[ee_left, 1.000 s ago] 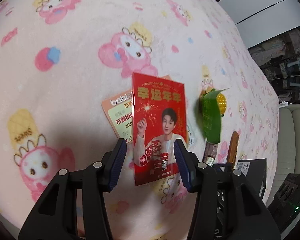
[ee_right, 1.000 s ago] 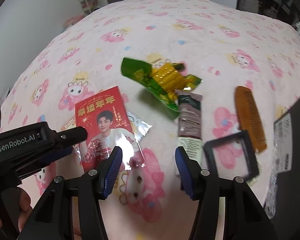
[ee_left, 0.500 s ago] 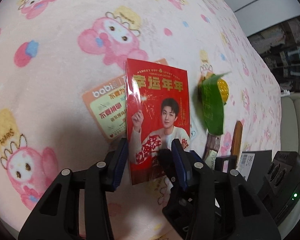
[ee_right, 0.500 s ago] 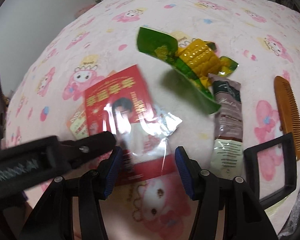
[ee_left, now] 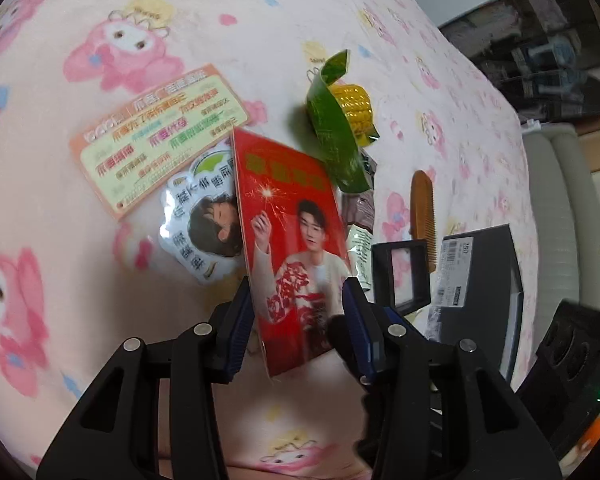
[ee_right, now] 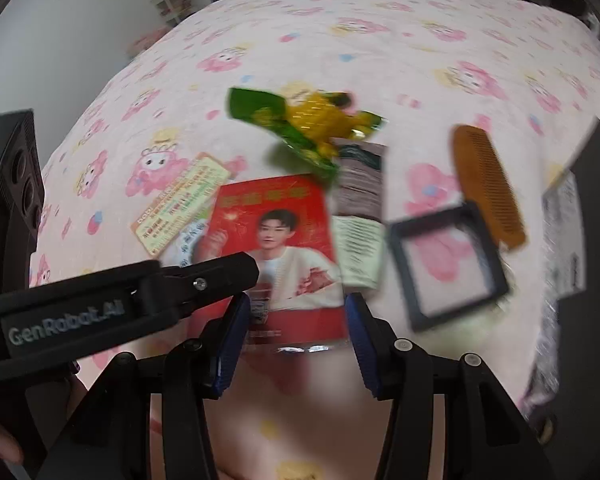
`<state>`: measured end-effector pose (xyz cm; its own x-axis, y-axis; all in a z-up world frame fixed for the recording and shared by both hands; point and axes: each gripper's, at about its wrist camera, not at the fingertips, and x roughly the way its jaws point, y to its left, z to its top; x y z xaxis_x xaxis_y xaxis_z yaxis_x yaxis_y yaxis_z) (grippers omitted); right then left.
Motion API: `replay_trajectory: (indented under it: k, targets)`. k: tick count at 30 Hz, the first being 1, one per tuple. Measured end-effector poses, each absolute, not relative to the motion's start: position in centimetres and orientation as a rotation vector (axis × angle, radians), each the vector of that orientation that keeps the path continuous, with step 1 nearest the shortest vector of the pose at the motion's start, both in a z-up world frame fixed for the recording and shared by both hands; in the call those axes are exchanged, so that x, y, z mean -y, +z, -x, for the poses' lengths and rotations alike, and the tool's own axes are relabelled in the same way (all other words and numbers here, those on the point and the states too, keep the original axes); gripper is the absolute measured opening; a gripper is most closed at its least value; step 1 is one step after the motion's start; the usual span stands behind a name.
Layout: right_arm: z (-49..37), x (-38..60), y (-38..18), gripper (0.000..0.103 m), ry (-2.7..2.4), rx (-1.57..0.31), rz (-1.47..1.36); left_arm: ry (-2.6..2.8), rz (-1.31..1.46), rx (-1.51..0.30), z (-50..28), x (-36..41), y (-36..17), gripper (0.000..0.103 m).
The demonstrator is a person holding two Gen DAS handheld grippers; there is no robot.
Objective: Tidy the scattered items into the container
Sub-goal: 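Grasp the red card packet with the left gripper and lift it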
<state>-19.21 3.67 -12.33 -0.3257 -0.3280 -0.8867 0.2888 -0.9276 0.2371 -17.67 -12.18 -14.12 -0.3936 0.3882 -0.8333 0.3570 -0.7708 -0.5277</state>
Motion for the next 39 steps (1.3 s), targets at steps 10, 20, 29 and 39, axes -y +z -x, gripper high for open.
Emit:
replay_trajectory:
  k: [10, 20, 29, 39]
  targets:
    - [18.3, -4.6, -13.5, 0.046, -2.267, 0.112, -1.599, 2.431, 1.717, 1.262, 18.6, 16.0, -15.7, 0.043]
    - [18.0, -4.5, -15.1, 0.046, -2.252, 0.122, -1.645, 2.188, 1.807, 1.122, 19.5, 12.5, -17.0, 0.043]
    - [17.8, -6.4, -15.2, 0.046, -2.228, 0.209, -1.683, 2.422, 1.697, 1.068, 17.3, 13.8, -13.5, 0.043]
    - [18.3, -4.0, -16.1, 0.042, -2.205, 0.137, -1.629, 2.315, 1.882, 1.169, 19.9, 15.2, -17.9, 0.021]
